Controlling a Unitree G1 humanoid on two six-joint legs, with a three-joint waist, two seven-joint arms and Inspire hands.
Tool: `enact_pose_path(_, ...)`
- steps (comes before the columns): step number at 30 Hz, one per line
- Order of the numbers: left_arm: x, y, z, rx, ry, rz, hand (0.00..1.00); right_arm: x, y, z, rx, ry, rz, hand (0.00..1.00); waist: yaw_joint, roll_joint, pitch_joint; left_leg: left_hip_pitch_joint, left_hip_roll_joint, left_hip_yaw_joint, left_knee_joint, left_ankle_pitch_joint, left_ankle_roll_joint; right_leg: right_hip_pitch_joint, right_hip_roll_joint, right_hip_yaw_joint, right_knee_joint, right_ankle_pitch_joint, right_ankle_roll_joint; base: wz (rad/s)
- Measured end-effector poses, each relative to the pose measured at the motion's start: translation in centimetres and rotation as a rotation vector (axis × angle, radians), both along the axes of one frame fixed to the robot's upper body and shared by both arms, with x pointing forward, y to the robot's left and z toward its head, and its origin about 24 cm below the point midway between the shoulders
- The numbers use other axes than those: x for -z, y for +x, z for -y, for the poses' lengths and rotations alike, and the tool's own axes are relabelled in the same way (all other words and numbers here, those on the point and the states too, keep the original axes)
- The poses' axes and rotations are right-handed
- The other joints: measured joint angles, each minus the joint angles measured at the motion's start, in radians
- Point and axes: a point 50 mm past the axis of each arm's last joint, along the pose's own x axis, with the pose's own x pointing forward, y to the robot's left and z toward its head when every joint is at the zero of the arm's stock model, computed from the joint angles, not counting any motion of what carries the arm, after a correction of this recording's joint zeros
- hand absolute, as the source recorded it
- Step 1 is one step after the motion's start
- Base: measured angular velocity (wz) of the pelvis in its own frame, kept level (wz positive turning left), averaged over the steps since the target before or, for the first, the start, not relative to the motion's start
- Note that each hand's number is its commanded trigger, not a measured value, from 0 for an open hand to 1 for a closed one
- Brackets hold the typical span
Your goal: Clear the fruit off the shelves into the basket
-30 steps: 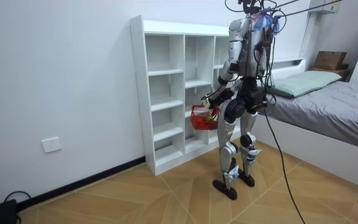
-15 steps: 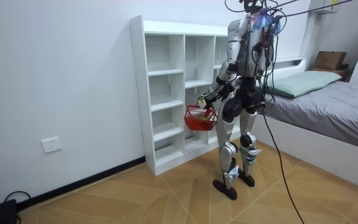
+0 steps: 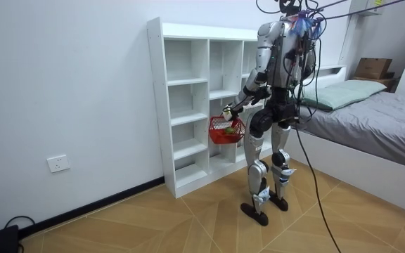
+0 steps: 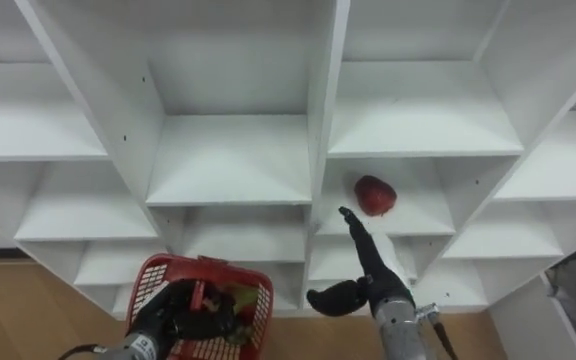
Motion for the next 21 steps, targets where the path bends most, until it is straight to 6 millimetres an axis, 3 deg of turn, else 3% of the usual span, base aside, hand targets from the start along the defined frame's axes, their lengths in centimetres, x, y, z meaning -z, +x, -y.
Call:
enact_pose_path(5, -0.4, 0.2, -0.3, -0.036, 0.004, 0.022, 1.00, -0.4, 0.1, 0.1, 0.045, 0.043, 0.023, 0.00, -0.009, 0.002, -0.0003, 0.019, 0.007, 0.024, -0.004, -0.004, -0.003, 0.007, 0.008, 0.027, 0.002, 0.002, -0.003, -0.17)
enact_pose_path(12, -0.6, -1.0, -0.4, -0.041, -0.019, 0.031, 1.00, -0.9, -0.1, 1.1, 0.130, 0.097, 0.043, 0.00, -0.021, 0.004, -0.0023, 0.061, 0.013, 0.040, -0.011, -0.009, -0.007, 0.033, 0.015, 0.050, 0.001, 0.001, -0.006, -0.11)
enact_pose_path(21, -0.4, -2.0, -1.4, -0.079, -0.034, 0.005, 1.00, -0.9, -0.4, 2.0, 0.205, 0.139, 0.040, 0.00, -0.020, -0.006, -0.0083, 0.066, 0.015, 0.047, -0.012, -0.010, -0.008, 0.032, 0.016, 0.055, 0.005, 0.002, -0.007, -0.01)
